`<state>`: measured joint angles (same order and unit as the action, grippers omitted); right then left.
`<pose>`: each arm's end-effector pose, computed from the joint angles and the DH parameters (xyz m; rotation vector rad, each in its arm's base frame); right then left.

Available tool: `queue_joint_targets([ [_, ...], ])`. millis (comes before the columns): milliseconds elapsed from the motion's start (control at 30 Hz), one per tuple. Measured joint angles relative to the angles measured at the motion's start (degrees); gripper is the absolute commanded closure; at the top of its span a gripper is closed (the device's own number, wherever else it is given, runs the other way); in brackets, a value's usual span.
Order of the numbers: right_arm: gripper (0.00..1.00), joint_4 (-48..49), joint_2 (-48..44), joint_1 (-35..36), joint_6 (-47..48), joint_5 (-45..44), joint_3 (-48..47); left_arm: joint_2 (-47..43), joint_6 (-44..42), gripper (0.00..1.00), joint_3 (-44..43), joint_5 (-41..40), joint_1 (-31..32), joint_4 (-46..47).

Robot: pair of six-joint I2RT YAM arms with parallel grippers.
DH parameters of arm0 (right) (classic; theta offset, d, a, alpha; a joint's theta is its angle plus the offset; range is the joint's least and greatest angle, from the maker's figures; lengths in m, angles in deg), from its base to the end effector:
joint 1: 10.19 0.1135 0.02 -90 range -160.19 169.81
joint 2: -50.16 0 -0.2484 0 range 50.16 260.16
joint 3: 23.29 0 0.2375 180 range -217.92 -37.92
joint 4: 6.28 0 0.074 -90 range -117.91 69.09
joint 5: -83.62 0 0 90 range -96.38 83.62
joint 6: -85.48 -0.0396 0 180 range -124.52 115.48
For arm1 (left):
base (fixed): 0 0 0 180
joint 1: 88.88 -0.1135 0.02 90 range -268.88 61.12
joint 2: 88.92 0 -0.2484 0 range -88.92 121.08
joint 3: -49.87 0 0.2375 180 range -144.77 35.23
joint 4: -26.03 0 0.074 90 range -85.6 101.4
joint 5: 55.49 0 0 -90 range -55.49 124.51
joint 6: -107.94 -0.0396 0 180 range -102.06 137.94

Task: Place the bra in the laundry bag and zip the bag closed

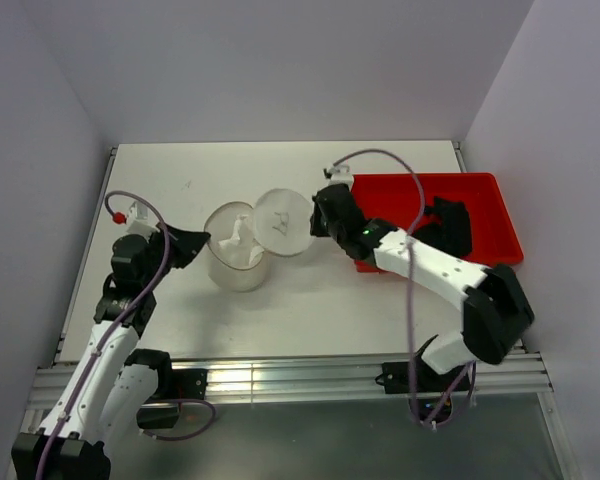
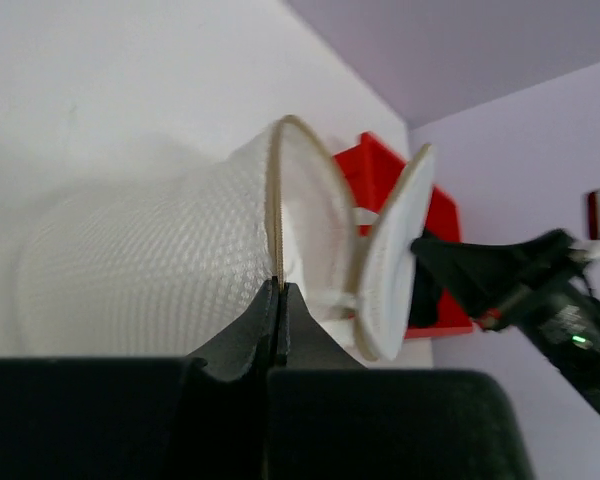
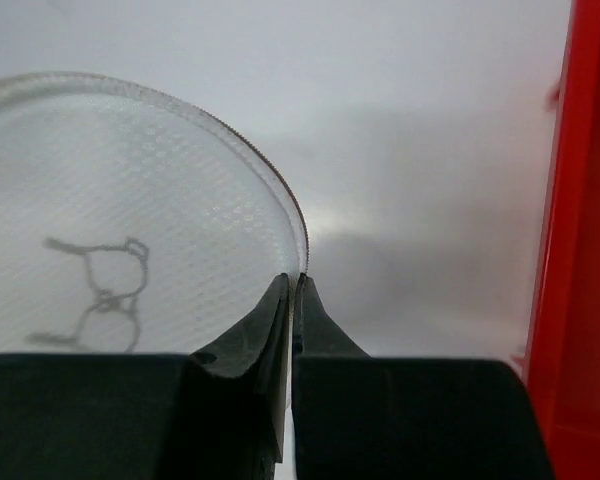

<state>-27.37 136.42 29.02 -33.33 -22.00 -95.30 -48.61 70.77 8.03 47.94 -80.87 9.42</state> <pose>0.2589 0.1975 0.2380 -0.0437 2.1866 0.3826 0.1736 -0.0337 0.2513 -0.5744 1.8492 -0.9440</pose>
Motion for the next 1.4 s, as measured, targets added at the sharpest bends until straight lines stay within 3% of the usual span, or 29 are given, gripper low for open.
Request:
queue_joint_targets([
  [167,1.00,-5.35,-13.42,6.38,6.47,-6.32,-16.79,-1.88,-0.44,1.00,-10.43,0.92,0.00,-1.97],
  [300,1.00,-7.63,-15.26,7.13,9.64,-10.43,-26.14,-4.04,-0.96,1.00,-11.56,0.66,-0.13,-0.85],
  [433,1.00,-12.74,-10.49,6.08,13.18,-15.21,-31.39,-1.16,-1.03,1.00,-10.78,1.79,-1.38,-2.64],
  [600,1.00,-20.04,-0.61,10.80,17.59,-19.04,-36.96,-0.63,-2.16,1.00,-9.99,0.63,-1.79,-5.90],
  [767,1.00,-25.51,7.02,12.15,18.86,-21.73,-38.36,-0.76,-1.68,1.00,-3.21,0.72,-2.32,-3.69],
  [900,1.00,-25.27,8.72,18.67,21.29,-23.17,-46.01,0.94,-1.81,1.00,-2.93,-0.09,-2.34,-3.87],
  [1000,1.00,-16.11,3.61,23.15,22.77,-22.82,-40.76,-1.29,-2.60,1.00,-2.91,-2.49,-2.34,-4.42],
  [1167,1.00,-9.84,-6.84,18.82,21.90,-20.37,-28.68,-3.67,-2.45,1.00,-0.50,-5.51,-2.36,-3.21],
  [1400,1.00,-4.57,0.13,16.02,18.97,-13.42,-33.81,4.02,-0.02,1.00,-4.85,-8.04,-3.50,-0.94],
])
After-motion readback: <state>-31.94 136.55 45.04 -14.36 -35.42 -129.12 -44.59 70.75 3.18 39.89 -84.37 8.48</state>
